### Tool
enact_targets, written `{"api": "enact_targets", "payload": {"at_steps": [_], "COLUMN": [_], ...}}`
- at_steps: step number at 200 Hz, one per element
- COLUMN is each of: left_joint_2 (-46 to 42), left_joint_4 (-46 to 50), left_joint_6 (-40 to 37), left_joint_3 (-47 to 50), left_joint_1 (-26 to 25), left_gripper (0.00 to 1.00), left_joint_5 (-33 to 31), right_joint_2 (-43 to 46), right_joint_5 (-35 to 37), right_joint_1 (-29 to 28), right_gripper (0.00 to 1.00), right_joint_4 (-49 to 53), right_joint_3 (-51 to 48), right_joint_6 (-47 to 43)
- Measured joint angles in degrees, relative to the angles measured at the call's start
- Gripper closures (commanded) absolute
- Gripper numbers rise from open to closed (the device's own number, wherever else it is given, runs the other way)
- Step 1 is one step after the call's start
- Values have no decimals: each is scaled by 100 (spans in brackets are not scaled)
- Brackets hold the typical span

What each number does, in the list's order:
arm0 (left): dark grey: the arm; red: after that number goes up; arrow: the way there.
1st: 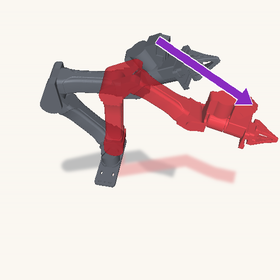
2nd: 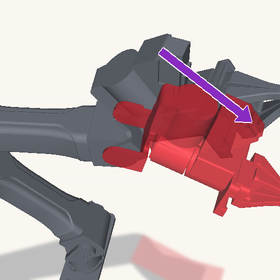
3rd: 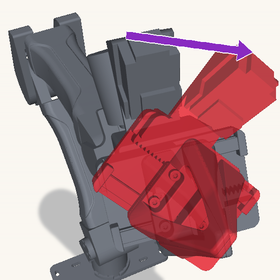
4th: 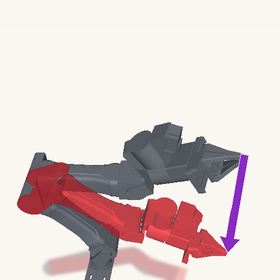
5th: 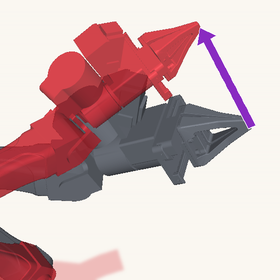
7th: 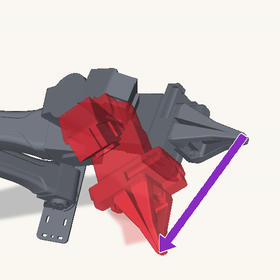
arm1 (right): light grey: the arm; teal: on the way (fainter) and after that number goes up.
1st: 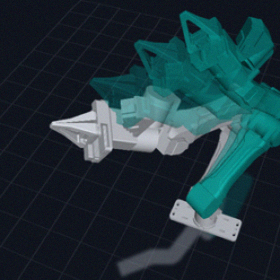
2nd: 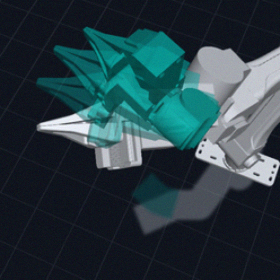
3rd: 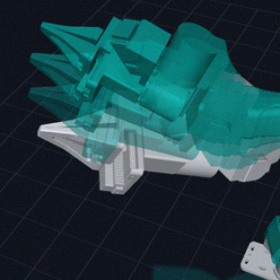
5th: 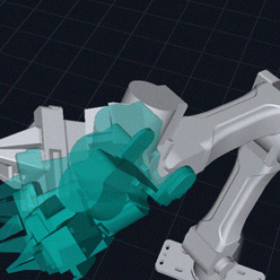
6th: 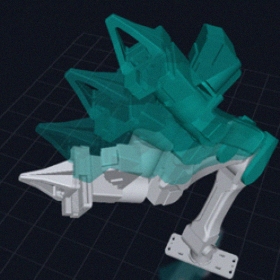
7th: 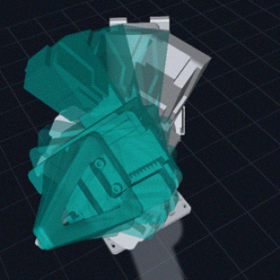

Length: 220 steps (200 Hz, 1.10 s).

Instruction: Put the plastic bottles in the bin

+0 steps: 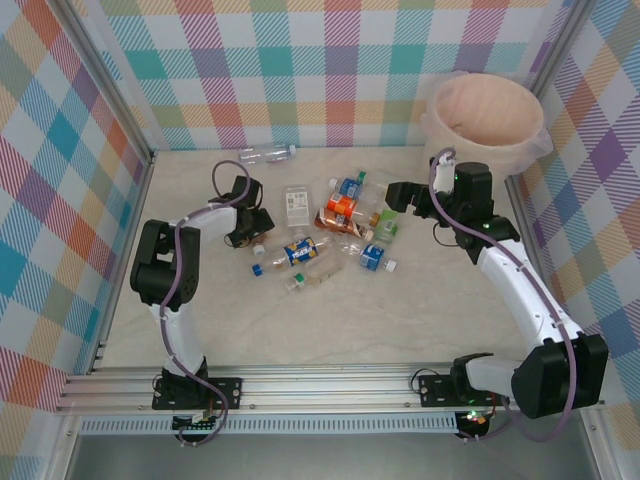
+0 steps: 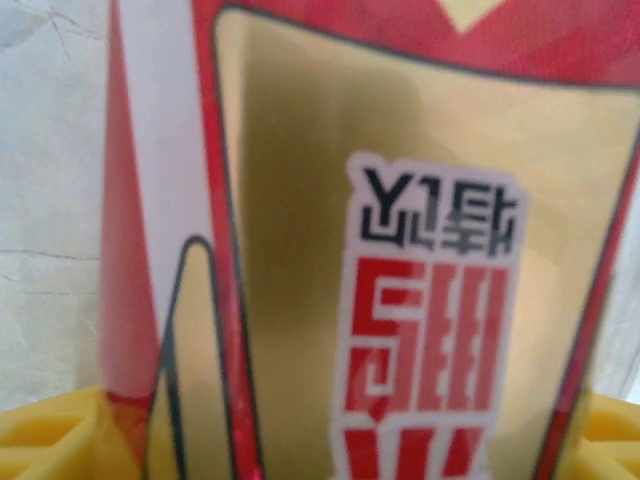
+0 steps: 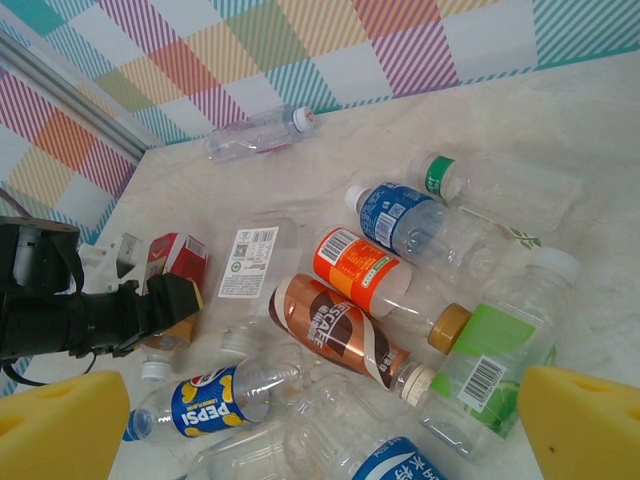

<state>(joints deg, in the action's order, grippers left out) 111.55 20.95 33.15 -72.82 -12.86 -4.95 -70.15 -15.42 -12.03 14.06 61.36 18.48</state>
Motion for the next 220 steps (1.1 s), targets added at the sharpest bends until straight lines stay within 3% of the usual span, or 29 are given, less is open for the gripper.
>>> {"api": "enact_targets", "payload": {"at_steps": [24,109,175,220], "left_joint_2": [-120,-2236,-2870,-2953], "left_joint_4": [-17,-46,-280,-643], "left_joint_6": [-131,-800,-1156,-1320], "left_joint_3": [101,511,754,885], "left_joint_1": [33,-160,-1867,-2643], "left_gripper": [41,44,45,45], "left_joint_5": [-2,457,730,662], "right_joint_2": [-2,-400,-1294,-1469], "right_joint_5": [-2,-245,-1453,-1996], "right_joint_1": [-42,-109,-479,-800], "right_gripper": [0,0,0,0], "right_joint_4": [15,439,566,188], "right_joint_3": [9,531,1322,1320], "right_joint_6": [46,1259,1937,2052]}}
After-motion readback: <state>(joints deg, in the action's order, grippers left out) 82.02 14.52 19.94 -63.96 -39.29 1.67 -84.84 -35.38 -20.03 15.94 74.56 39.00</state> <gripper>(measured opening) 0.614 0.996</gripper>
